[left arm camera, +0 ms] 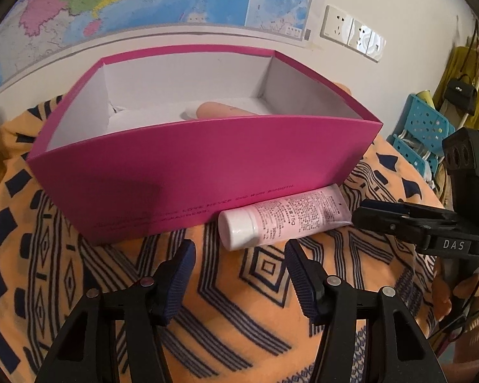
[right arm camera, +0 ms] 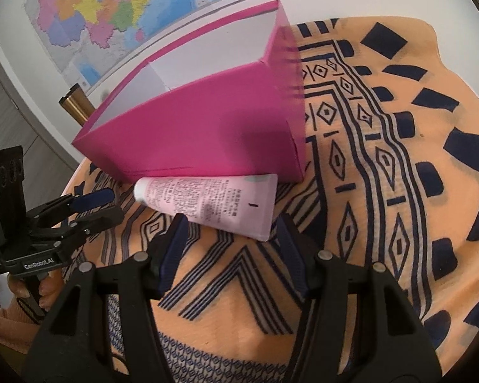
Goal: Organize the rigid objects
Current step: 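Grasp the small white-and-pink tube with the right gripper, then lift the small tube with the right gripper toward the box, then carry the small tube over the rim of the magenta box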
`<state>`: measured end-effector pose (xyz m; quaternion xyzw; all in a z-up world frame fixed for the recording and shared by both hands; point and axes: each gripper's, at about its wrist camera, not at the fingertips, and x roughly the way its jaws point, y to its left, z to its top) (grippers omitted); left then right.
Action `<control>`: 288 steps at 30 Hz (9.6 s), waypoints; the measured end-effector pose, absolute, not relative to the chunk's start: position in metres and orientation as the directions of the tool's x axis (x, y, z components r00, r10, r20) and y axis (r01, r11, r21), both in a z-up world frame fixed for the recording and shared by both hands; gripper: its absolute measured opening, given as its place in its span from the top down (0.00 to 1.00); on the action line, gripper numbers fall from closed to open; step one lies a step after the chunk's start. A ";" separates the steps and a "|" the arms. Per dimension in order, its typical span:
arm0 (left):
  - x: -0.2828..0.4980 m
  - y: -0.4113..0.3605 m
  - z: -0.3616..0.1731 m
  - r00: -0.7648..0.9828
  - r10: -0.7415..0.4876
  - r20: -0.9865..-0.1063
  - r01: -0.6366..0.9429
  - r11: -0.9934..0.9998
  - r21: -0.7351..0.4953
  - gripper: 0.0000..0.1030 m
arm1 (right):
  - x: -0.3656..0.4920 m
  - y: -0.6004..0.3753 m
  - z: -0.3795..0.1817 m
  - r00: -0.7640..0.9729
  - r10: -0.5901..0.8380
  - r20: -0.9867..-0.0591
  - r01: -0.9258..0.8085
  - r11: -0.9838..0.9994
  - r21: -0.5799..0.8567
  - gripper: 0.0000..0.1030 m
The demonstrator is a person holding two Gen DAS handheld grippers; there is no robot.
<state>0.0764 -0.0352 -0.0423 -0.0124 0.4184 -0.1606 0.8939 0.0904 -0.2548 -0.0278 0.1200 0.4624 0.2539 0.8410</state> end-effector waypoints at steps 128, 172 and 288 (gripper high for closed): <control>0.017 -0.028 0.000 0.638 -0.393 -0.662 0.316 0.918 -0.240 0.52 | 0.042 -0.228 0.021 0.501 0.531 -0.683 -0.442 0.836 0.325 0.42; 0.021 -0.034 0.018 0.670 -0.406 -0.621 0.350 0.911 -0.218 0.52 | 0.043 -0.233 0.038 0.551 0.521 -0.652 -0.450 0.843 0.294 0.42; 0.050 -0.037 0.040 0.720 -0.385 -0.577 0.357 0.919 -0.169 0.52 | 0.075 -0.236 0.060 0.601 0.518 -0.609 -0.483 0.842 0.241 0.42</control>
